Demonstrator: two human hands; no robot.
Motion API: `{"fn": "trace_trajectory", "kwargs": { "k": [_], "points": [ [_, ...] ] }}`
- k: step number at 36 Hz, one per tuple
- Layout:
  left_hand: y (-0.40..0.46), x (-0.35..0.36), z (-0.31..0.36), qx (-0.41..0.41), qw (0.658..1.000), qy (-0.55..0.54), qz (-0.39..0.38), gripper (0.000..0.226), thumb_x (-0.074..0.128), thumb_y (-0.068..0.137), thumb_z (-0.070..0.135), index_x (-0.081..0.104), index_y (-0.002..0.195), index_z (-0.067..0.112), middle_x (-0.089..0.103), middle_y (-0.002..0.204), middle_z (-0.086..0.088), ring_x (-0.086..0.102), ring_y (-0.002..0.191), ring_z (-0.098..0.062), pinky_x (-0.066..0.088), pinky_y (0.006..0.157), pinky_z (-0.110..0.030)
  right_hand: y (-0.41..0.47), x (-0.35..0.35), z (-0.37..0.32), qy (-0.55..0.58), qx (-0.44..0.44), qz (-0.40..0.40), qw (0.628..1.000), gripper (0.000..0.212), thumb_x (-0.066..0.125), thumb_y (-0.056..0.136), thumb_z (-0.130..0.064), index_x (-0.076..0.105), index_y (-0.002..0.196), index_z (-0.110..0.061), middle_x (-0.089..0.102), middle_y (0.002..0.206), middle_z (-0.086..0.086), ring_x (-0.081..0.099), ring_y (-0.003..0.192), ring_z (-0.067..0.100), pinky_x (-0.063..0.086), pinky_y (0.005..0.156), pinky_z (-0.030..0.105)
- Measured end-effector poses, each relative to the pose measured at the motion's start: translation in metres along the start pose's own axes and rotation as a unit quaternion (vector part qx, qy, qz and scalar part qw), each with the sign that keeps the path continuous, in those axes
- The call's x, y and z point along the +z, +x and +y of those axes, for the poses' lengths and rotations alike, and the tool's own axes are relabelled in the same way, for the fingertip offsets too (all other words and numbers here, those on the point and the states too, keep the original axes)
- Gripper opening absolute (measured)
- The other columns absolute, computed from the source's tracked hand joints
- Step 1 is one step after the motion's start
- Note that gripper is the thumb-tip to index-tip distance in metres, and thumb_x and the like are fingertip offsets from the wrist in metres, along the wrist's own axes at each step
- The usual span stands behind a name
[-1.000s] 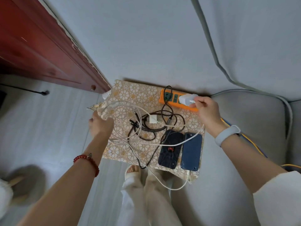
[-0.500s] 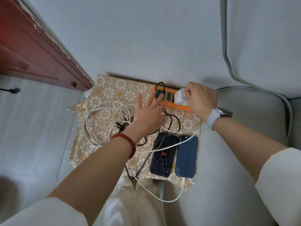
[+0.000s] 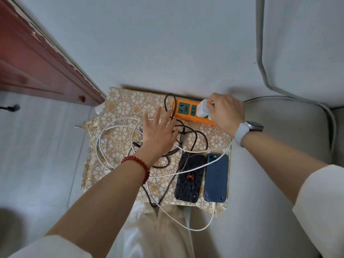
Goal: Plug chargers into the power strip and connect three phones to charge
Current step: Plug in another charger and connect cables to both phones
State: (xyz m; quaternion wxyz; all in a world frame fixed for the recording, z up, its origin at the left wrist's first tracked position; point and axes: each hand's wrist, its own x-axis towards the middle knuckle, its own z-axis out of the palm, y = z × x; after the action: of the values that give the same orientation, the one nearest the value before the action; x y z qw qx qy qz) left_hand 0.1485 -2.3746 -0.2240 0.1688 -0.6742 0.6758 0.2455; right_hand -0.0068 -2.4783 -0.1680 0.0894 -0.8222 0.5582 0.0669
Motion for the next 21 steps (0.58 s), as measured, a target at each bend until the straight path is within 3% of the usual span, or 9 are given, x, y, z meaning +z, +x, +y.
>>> {"fn": "trace_trajectory", "kwargs": {
  "k": [3, 9, 16, 21],
  "points": [
    [-0.001, 0.000, 0.001, -0.022, 1.000, 0.007, -0.007, 0.060, 0.008, 0.096, 0.050, -0.001, 0.148, 0.021, -0.014, 0.156, 0.000, -0.020, 0.141, -0.026, -0.006, 0.113, -0.056, -0.002, 0.001, -0.003, 0.010, -0.009, -0.017, 1.000, 0.031, 0.051, 0.090, -0.024, 0.057, 0.116, -0.008, 0.065, 0.108, 0.016, 0.056, 0.100, 0.035, 0.045, 0.075, 0.039],
    [-0.004, 0.009, -0.008, -0.071, 0.996, -0.040, -0.041, 0.066, 0.011, 0.095, 0.053, -0.009, 0.147, 0.017, -0.017, 0.156, -0.002, -0.018, 0.142, -0.026, -0.002, 0.114, -0.055, -0.002, 0.004, 0.002, 0.013, -0.007, -0.040, 0.999, 0.027, 0.053, 0.089, -0.019, 0.062, 0.110, -0.005, 0.065, 0.108, 0.018, 0.054, 0.101, 0.034, 0.043, 0.080, 0.039],
    [0.001, 0.007, -0.002, 0.001, 0.999, -0.036, 0.019, 0.065, 0.015, 0.095, 0.051, -0.019, 0.144, 0.024, -0.023, 0.153, 0.004, -0.020, 0.141, -0.021, -0.007, 0.113, -0.056, 0.004, 0.007, 0.002, 0.038, 0.040, -0.038, 0.998, 0.026, 0.053, 0.086, -0.016, 0.063, 0.106, -0.002, 0.065, 0.104, 0.022, 0.056, 0.097, 0.037, 0.045, 0.078, 0.039],
    [0.011, 0.004, 0.006, 0.021, 0.999, -0.022, -0.008, 0.064, 0.015, 0.096, 0.049, -0.013, 0.146, 0.022, -0.023, 0.153, 0.006, -0.022, 0.141, -0.020, -0.006, 0.113, -0.057, 0.008, 0.011, 0.003, 0.032, 0.041, -0.042, 0.998, 0.019, 0.054, 0.084, -0.016, 0.068, 0.090, -0.004, 0.068, 0.093, 0.022, 0.059, 0.088, 0.037, 0.042, 0.071, 0.034]
  ]
}}
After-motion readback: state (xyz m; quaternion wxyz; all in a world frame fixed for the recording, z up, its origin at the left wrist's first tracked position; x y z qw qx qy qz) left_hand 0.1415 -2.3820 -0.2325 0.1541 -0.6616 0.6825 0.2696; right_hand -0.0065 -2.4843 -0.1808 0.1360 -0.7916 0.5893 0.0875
